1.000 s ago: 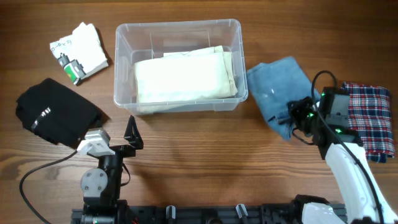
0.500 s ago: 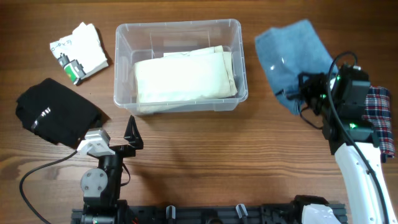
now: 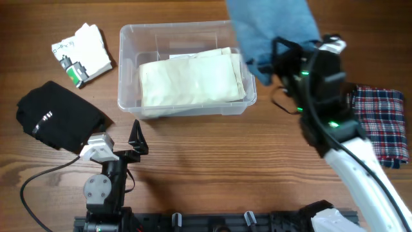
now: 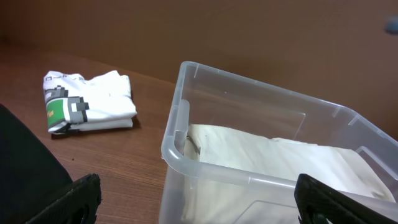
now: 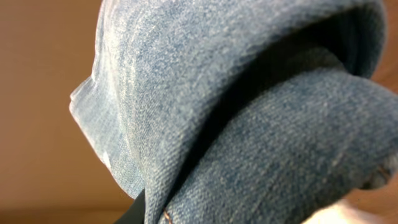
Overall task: Pack container
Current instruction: 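Lift the blue denim and carry it left into the container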
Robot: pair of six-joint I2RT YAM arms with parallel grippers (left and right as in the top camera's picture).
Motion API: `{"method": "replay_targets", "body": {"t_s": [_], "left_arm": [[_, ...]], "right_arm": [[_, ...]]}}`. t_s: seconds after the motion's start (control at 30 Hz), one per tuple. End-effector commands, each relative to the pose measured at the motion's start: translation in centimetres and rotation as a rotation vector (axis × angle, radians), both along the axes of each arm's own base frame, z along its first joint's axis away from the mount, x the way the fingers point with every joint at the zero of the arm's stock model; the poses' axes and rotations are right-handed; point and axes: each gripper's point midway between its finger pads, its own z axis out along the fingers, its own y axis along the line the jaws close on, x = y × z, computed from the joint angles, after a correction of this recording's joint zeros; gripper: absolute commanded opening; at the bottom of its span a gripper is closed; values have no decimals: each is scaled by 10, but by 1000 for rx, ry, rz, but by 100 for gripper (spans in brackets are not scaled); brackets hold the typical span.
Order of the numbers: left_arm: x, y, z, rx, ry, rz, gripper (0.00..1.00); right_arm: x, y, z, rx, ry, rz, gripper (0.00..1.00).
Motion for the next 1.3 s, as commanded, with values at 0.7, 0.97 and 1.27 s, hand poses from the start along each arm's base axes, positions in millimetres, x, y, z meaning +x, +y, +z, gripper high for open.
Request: {"method": "replay_targets", "body": {"t_s": [0.7,0.97,1.27], "left_arm": [[0,0,-2,23,3,-4,100],[0,0,-2,23,3,-4,100],[0,0,-2,23,3,-4,100]], "right_arm": [[41,110,-104,303,255,-99,4],[25,98,-134,220,372,-138,4],[19,108,-134,231,378,-122,4]]}}
